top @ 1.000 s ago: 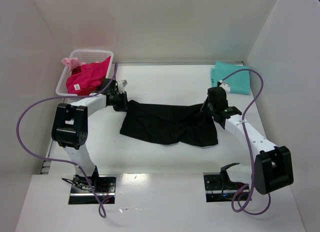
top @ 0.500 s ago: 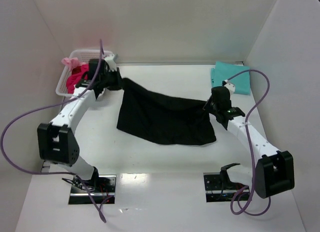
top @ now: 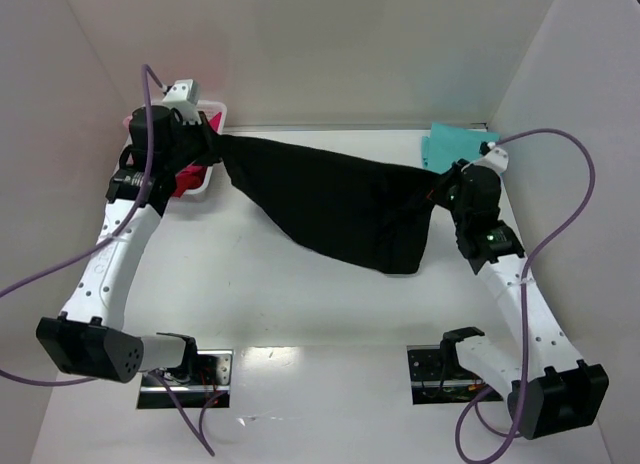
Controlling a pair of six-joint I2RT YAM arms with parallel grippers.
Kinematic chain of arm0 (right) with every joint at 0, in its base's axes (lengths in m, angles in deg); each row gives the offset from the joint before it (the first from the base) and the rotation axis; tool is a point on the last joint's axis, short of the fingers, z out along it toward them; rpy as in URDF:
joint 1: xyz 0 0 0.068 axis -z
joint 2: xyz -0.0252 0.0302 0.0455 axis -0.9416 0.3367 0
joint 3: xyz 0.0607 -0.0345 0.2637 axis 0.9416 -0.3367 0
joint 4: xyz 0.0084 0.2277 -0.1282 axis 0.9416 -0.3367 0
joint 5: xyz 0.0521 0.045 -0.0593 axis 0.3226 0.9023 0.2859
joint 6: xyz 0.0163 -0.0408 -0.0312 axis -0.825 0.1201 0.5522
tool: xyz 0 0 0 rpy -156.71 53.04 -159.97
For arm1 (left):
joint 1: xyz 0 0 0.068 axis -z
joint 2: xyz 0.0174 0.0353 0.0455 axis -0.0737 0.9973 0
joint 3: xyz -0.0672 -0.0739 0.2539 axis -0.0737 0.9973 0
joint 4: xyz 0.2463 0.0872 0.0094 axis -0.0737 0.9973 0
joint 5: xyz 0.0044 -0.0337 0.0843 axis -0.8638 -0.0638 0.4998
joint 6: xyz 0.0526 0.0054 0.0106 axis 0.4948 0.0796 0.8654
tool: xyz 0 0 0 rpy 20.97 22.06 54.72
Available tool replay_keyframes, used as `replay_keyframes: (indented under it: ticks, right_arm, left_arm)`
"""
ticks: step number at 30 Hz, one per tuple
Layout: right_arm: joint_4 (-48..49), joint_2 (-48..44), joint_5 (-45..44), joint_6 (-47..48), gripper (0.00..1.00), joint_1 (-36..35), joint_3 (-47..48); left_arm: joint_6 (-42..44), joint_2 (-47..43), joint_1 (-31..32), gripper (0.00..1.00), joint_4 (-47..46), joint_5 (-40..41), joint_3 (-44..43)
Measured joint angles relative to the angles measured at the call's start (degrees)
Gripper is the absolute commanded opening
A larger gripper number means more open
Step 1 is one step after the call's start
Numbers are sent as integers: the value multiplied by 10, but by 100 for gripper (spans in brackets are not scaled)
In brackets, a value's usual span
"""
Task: Fold and stack the t-shirts
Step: Flatten out the tshirt
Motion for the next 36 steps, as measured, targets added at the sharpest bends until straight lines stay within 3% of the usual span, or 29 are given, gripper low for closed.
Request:
replay_keyframes:
  ticks: [13,23,29,36]
  right_arm:
    - [29,-44,120,89,3,15,170]
    - [6,-46,201,17,2,16,75]
    - [-45,-45,269,-37,2,16,14]
    - [-59,25,268,-57,7,26,-2]
  left_arm:
    - [-13,-109,0,0,6,62,-33]
    - [-46,-129,0,0,62,94,-69]
    - [-66,-137,-2,0,102,103,7]
    - [-76,-46,-2,0,84,99,52]
